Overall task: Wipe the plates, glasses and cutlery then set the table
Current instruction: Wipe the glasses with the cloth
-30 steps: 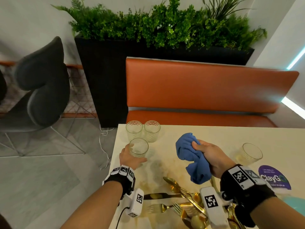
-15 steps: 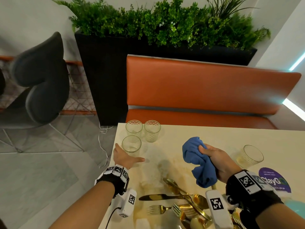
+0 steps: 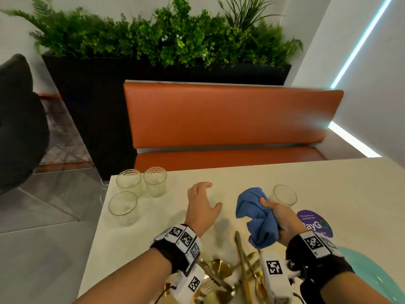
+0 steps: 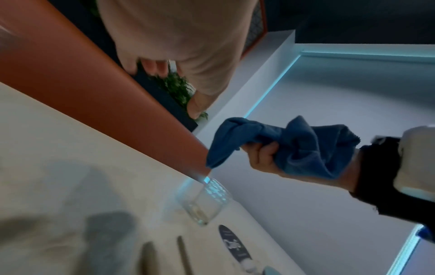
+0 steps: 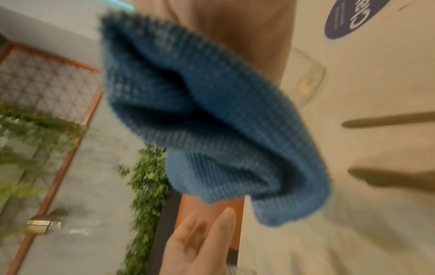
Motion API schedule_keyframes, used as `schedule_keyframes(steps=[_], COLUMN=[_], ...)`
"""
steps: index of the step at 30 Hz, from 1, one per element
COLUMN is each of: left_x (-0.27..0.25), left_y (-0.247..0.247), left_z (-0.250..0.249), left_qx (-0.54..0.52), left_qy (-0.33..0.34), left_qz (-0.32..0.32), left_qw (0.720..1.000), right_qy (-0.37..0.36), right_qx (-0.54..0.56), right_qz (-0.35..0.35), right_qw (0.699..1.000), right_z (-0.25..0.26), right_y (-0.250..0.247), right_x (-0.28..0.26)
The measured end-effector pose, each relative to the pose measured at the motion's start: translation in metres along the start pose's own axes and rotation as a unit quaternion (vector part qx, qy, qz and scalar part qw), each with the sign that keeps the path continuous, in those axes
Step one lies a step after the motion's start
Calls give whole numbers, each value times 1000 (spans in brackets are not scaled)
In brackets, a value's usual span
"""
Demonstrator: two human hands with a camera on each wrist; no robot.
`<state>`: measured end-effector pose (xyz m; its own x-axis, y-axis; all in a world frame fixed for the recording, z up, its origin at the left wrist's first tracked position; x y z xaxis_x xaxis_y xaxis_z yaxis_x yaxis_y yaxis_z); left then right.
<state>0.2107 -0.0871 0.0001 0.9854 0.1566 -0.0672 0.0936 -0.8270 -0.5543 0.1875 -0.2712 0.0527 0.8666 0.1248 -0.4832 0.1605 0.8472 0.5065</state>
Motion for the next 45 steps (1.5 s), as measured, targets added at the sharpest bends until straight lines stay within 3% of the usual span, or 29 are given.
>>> schedule_keyframes(steps=[4,7,12,18,20,24,25,26,29,31,33,34,35,39,41,43,44,45], left_x=[12,20,36,54,58,54,51,46,27,17,9,7,4,-5,-8,-12,-14,-17], left_y=[96,142,210,251,258,262,258,253,230,215,201,194,185,142,122,98,86,75], left_z=[-52,-67,-75,-72,-73,-75,-78,-84,-108,-118,-119,-117,-114,-102,-89,-80,-74,-68], left_qx=[17,20,19,-42,-42,-34,-44,-58,-67,-42,-10,5,18,46,53,75,86,103], left_qy=[-36,-89,-142,-153,-131,-78,-51,-18,111,172,211,231,252,368,413,434,433,423], left_qz=[160,206,214,173,160,163,164,167,184,233,247,237,224,167,119,119,135,159], left_qw=[986,974,966,972,977,983,984,984,974,956,946,944,941,914,901,890,887,886], right_qy=[10,19,0,-49,-93,-156,-181,-216,-296,-297,-297,-312,-311,-249,-262,-252,-237,-219], right_qx=[20,56,114,98,57,-132,-230,-354,-663,-764,-811,-806,-789,-724,-656,-660,-684,-731], right_qz=[-104,-129,-70,-17,-26,-91,-104,-106,-32,58,63,46,46,34,41,74,88,105], right_qw=[994,990,991,994,994,975,951,904,687,569,500,502,527,642,707,704,684,638], right_z=[43,65,98,103,104,112,115,118,114,94,76,71,67,49,38,30,25,17], right_y=[-68,-104,-163,-204,-209,-201,-198,-193,-170,-155,-144,-137,-128,-94,-70,-49,-40,-32], right_x=[-8,-15,-17,-5,0,-3,-5,-6,-5,2,8,8,7,1,-11,-21,-23,-26])
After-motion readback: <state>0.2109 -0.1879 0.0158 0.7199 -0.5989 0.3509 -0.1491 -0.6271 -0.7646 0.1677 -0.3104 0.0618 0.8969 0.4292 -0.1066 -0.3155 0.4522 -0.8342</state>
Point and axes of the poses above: each hand's wrist, its own x-axis towards the middle knuckle, its own y-axis out of the palm, z = x × y, the point moved 1 cm from there along x, towards the middle knuckle, and after that the axes turned 11 degrees about -y, right-handed, at the moved point
